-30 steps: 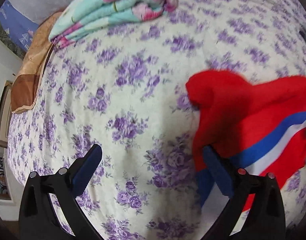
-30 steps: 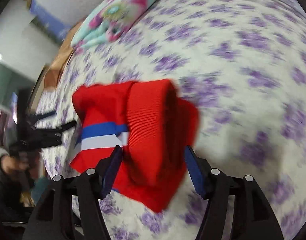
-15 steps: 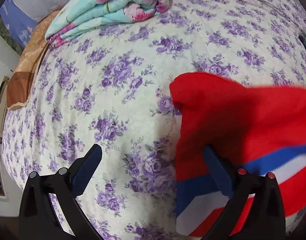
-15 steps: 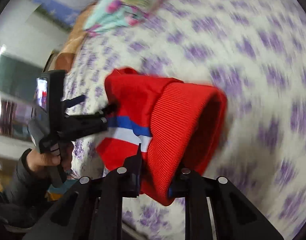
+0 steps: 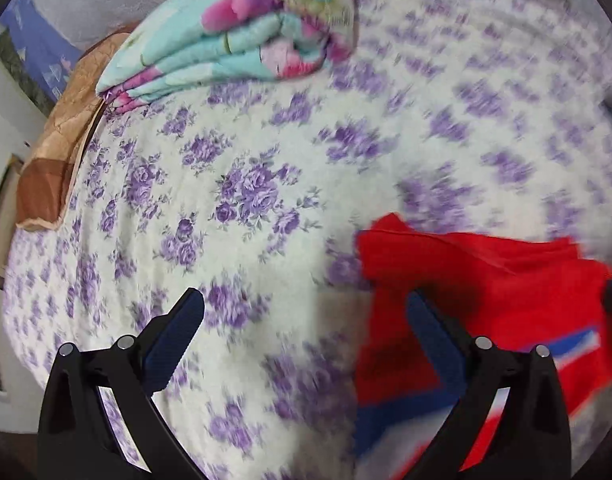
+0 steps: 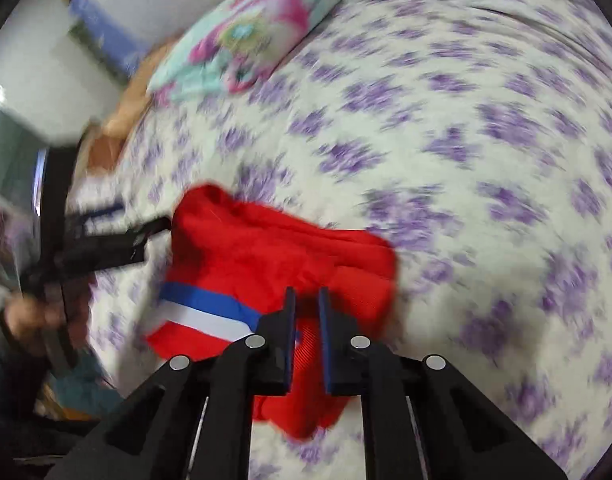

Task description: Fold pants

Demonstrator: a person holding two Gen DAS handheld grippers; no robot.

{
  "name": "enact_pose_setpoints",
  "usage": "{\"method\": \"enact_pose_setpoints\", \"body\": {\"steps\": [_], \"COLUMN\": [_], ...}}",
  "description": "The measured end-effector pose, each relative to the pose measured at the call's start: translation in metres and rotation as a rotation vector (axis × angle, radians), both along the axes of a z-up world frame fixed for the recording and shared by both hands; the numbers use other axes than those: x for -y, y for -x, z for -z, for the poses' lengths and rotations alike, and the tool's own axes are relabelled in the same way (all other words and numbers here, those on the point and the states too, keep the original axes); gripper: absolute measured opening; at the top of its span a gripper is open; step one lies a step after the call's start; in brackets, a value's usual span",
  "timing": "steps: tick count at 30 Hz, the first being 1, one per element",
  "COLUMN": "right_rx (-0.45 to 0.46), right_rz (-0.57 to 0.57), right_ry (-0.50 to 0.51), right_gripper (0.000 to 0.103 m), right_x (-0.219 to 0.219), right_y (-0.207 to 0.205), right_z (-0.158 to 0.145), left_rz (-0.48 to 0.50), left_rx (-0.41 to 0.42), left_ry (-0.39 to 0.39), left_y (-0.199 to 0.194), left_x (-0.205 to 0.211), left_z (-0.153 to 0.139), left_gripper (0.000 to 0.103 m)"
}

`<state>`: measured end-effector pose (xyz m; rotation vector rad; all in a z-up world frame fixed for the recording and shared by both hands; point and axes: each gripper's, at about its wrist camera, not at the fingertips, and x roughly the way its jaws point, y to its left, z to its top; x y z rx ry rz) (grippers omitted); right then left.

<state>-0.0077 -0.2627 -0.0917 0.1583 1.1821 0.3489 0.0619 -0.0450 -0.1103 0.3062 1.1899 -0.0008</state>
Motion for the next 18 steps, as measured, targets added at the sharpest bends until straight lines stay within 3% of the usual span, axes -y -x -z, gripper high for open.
{"method": "enact_pose_setpoints", "body": {"steps": [2, 3, 6, 7, 8, 9, 12, 16, 18], "right_rx": [-0.033, -0.031, -0.006, 0.002, 0.009, 0.024, 0.028, -0.085, -0.115], "right_rz": [0.03, 0.047, 0.027, 0.037, 0.065, 0.103, 0.124, 0.083, 0.107], "right_ry": [0.099, 0.088, 0.097, 0.07, 0.063, 0.058, -0.007, 0.004, -0.031], "right_gripper": [0.003, 0.003, 0.012, 0.036, 0.068, 0.076, 0.08, 0.081, 0.081], "right_x": [-0.004, -0.001, -0.001, 0.003, 0.009, 0.018, 0.029, 0.016, 0.011], "right_y": [-0.006, -0.008, -0.006, -0.003, 0.003, 0.01, 0.027, 0.041, 0.044], "right_z": [0.019, 0.023, 0.01, 0.002, -0.009, -0.016, -0.025, 0.009, 0.022], "left_rz": [-0.002, 0.007, -0.018, -0.017, -0.017, -0.024, -0.038, 0.004, 0.025], "left_rx": [-0.023, -0.029, -0.03, -0.023, -0.017, -0.018, -0.021, -0.071, -0.119], "left_ry": [-0.09, -0.106, -0.064, -0.039, -0.008, 0.015, 0.119, 0.271, 0.295], "left_y": [-0.014, -0.017, -0.019, -0.017, -0.013, -0.009, 0.009, 0.036, 0.046], "left_x": [0.003, 0.005, 0.0, -0.003, -0.009, -0.015, -0.031, -0.03, -0.021], "left_z": [0.026, 0.031, 0.02, 0.014, 0.007, 0.002, -0.01, -0.007, 0.004], "left_gripper": [0.099, 0.099, 0.099, 0.099, 0.099, 0.099, 0.099, 0.098, 0.098]}}
